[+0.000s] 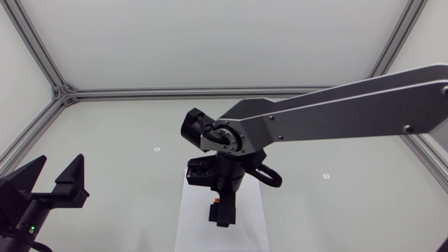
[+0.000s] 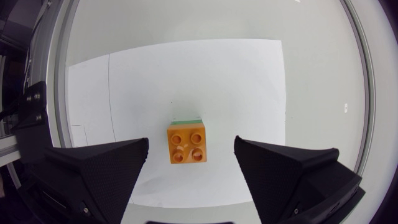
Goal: Pick up the orange 2x2 brick with the right arm and stack it on top of the green 2x2 brick in the center
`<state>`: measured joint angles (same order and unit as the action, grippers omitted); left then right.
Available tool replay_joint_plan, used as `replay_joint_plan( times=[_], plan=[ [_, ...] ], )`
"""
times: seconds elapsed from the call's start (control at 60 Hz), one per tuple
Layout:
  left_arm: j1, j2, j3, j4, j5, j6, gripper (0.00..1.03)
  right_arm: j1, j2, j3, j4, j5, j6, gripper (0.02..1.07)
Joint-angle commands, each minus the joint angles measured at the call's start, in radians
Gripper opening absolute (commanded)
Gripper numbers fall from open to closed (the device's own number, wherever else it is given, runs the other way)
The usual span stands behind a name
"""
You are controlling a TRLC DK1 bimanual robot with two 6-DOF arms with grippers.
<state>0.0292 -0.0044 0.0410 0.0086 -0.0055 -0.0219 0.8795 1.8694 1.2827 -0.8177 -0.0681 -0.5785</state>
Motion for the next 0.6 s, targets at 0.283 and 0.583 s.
replay_joint_plan(
  times=[0.283,0.583],
  plan=[
    [0.001,-0.008,-0.041,-0.015,0.004,0.013,0.99,-0.066,-0.362,0.0,-0.055,-0.038,0.083,1.03],
    [0.001,-0.008,-0.041,-0.013,0.004,0.013,0.99,-0.338,-0.573,-0.074,-0.031,-0.07,0.154,1.03]
  ],
)
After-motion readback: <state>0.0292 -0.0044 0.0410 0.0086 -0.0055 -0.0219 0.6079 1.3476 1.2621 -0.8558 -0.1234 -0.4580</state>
